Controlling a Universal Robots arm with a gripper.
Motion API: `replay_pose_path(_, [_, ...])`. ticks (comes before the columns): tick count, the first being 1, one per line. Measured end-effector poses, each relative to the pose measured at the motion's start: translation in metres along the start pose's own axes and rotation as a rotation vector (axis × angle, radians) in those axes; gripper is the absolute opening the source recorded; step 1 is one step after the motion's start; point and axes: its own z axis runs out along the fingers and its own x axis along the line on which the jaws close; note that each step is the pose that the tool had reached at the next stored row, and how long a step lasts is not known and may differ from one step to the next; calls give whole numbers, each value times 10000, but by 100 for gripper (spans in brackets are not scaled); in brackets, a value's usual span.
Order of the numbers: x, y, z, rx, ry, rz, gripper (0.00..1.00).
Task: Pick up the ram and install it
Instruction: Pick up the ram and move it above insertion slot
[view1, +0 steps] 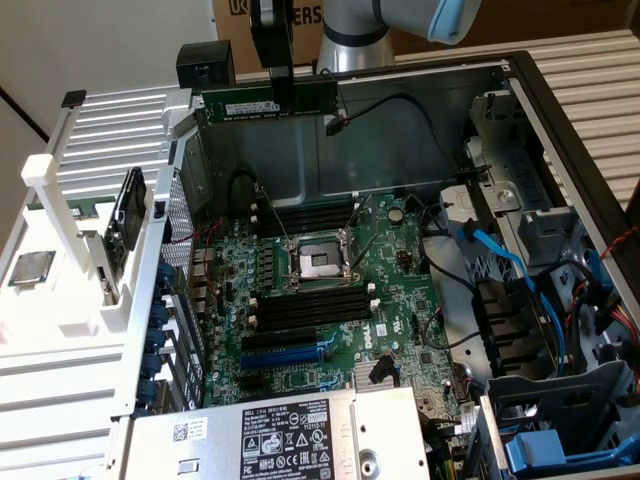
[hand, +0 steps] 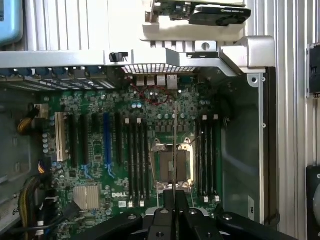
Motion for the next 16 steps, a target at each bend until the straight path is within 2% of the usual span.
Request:
replay_pose_path(4, [29,-42,46,1,-17,-128,13])
replay_pose_path(5, [61,-59,116,10,-18,-151,13])
replay_pose_path(10, [73,-77,137,13,-6,-162,13])
replay_pose_path(12, [74,-83,154,17,55,-163,13])
replay_pose_path(15, [76,-86,198,19,99,-165,13])
replay_pose_path(16, [76,-86,206,21,145,-167,13])
